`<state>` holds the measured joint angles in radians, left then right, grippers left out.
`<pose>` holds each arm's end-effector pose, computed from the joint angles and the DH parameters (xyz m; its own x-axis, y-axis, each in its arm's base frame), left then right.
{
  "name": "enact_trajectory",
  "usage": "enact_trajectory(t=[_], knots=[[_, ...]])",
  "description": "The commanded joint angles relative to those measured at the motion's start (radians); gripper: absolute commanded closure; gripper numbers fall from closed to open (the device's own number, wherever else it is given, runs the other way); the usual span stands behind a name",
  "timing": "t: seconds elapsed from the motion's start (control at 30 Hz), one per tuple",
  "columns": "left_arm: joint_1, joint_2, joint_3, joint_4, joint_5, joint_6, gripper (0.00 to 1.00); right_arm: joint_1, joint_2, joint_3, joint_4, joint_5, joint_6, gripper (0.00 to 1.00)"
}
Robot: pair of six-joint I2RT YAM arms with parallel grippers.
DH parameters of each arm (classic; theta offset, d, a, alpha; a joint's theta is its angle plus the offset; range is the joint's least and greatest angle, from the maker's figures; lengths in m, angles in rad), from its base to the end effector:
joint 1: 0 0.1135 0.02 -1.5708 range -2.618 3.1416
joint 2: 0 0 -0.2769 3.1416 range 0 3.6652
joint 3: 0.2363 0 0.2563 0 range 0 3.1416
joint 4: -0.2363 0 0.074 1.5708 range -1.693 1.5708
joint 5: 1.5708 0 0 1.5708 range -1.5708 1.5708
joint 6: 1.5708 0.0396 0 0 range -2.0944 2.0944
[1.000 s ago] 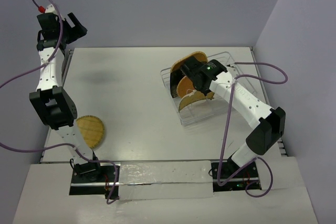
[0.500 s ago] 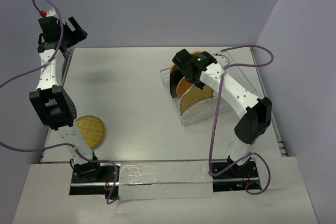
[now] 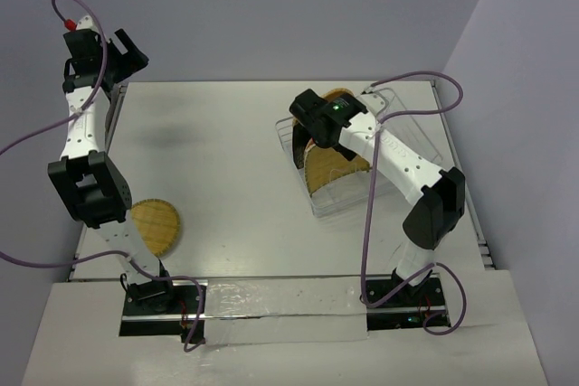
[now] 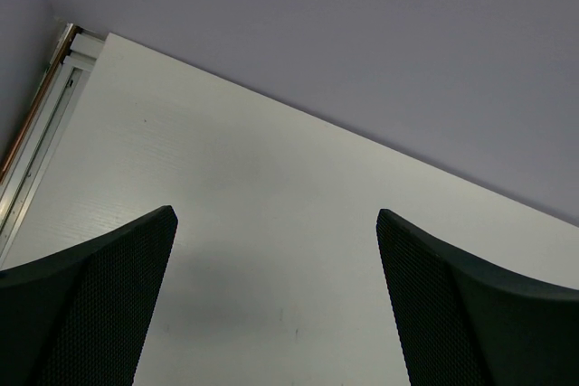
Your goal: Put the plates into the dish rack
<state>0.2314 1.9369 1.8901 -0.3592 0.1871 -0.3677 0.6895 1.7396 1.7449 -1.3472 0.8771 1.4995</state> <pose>0.4636 0.1017 0.3757 -0.3375 -0.4424 -0.8309 -0.1932 0.8964 -0.3988 0.2801 0.1915 0.3511 -0.3250 0.5586 -0.7631 0.7302 0.6610 0.1730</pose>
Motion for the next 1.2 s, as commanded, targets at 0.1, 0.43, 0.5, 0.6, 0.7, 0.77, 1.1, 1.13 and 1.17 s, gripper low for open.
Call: enact_trajectory(t=[0.1, 0.43, 0.5, 0.6, 0.7, 0.77, 1.1, 1.13, 1.17], knots=[[0.013, -0.139, -0.069, 0.025, 0.017, -0.095, 0.01, 0.005, -0.136, 0.080, -0.066, 0.096, -0.149, 0.09], [0.014, -0.319, -0.274, -0.027, -0.045, -0.220, 0.01, -0.048, -0.445, -0.165, 0.596, -0.094, -0.807, 0.01], [0.014, -0.390, -0.325, -0.027, -0.058, -0.244, 0.01, -0.048, -0.483, -0.186, 0.734, -0.181, -0.921, 0.00], [0.014, -0.495, -0.475, -0.038, -0.090, -0.313, 0.01, -0.048, -0.507, -0.201, 0.839, -0.388, -1.065, 0.00], [0.013, -0.621, -0.643, -0.070, -0.132, -0.386, 0.01, -0.048, -0.507, -0.203, 0.873, -0.651, -1.178, 0.00], [0.014, -0.689, -0.737, -0.110, -0.157, -0.434, 0.01, -0.046, -0.500, -0.219, 0.892, -0.850, -1.230, 0.00], [0.033, -1.138, -1.122, -0.320, -0.414, -0.680, 0.01, 0.038, -0.462, -0.364, 1.003, -1.113, -1.329, 0.00], [0.050, -1.153, -1.143, -0.328, -0.416, -0.688, 0.01, 0.038, -0.458, -0.372, 1.007, -1.124, -1.330, 0.00], [0.068, -1.157, -1.170, -0.328, -0.401, -0.693, 0.01, 0.038, -0.456, -0.379, 1.007, -1.140, -1.335, 0.00]])
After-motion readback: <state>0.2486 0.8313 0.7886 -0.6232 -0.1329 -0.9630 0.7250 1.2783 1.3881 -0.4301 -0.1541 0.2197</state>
